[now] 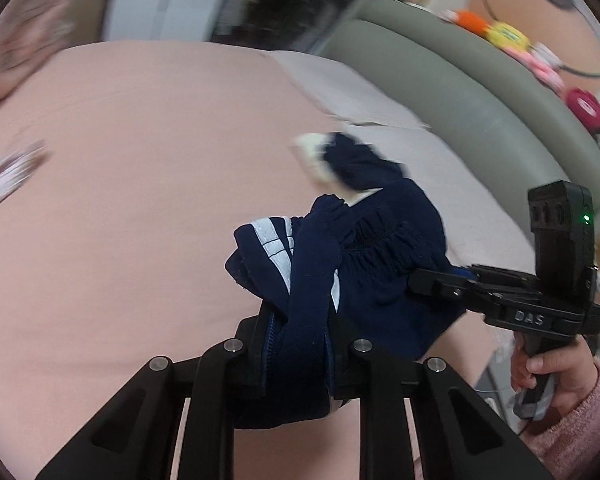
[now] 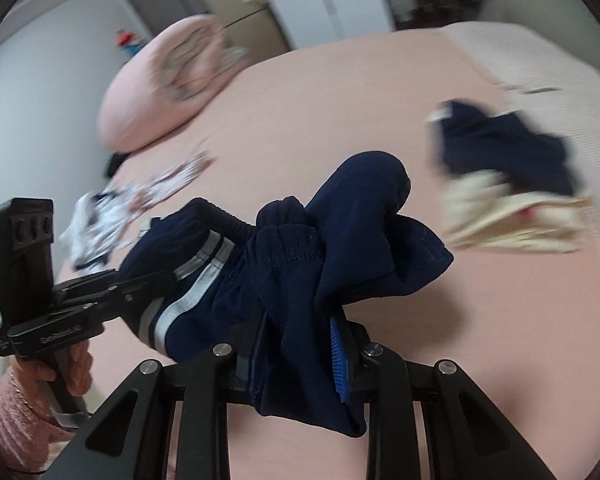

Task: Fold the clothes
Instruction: 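Carry the folded pants with both grippers onto the cream cloth pile and release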

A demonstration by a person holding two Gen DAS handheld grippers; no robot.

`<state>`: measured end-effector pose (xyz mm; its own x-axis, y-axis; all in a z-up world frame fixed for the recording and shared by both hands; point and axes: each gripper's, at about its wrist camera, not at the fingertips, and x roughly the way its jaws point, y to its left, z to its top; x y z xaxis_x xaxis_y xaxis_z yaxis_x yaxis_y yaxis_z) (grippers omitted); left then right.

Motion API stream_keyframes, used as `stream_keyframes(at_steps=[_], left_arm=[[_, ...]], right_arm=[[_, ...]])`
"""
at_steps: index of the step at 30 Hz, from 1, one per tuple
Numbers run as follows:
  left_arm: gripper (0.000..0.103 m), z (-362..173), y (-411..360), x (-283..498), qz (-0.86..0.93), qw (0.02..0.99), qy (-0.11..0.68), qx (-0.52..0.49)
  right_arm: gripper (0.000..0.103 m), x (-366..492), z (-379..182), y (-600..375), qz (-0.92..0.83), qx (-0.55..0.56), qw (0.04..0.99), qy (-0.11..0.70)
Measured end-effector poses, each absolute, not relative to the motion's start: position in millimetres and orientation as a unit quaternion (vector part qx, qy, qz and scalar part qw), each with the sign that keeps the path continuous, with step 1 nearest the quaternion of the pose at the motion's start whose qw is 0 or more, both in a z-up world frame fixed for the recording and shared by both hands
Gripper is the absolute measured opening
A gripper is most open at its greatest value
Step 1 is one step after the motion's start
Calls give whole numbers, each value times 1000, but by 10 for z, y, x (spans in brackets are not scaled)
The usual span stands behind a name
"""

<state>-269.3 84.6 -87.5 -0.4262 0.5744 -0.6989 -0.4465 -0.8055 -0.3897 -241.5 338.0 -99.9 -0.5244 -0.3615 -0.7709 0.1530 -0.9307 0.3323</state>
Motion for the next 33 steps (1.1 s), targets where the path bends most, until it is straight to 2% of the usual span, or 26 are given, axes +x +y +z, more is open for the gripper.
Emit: stream_keyframes(at_steps=[6,10,14,17,18,20,23,25,27,29,31,33], left_arm=[[17,-650,1827,-3461,845,344,-60,-405],[17,-607,2183,-3971,846,345,-70,-400],[18,-833,2400,-4332,848,327,-86,-409],[21,-1190,2516,-4515,846,298,-87,-433],[24,-1318,2559,-4553,846,288,-82,-441],[44,-1488,2593,-4607,843,275,-86,-454],[49,-1403,2488,-4563,851,269,-98,-440],[49,-1181,2398,-4443,886,243,-64,-389],[49,-966,2360,-4340,916,224,-19,-333],[49,-866,2438,-4277,919,249,20,-304],[49,-935,2635,-4339,905,285,48,-311],[49,-1012,2838,-4408,889,320,76,-320]], right_arm=[[26,-2883,-704,4298,-890,431,93,-120],[26,-3311,-609,4813,-898,413,80,-127],[26,-3689,-752,5123,-899,406,79,-142],[26,-3932,-1109,5280,-895,417,72,-141],[27,-3970,-1235,5318,-892,422,70,-143],[29,-4044,-1515,5395,-878,446,63,-161],[32,-3954,-1529,5561,-877,428,66,-209],[36,-3856,-1442,5657,-883,405,64,-231],[42,-3710,-1220,5663,-905,374,36,-198],[47,-3654,-1046,5588,-920,373,-14,-122],[47,-3695,-997,5465,-921,380,-6,-81],[47,-3781,-1002,5288,-918,389,33,-72]])
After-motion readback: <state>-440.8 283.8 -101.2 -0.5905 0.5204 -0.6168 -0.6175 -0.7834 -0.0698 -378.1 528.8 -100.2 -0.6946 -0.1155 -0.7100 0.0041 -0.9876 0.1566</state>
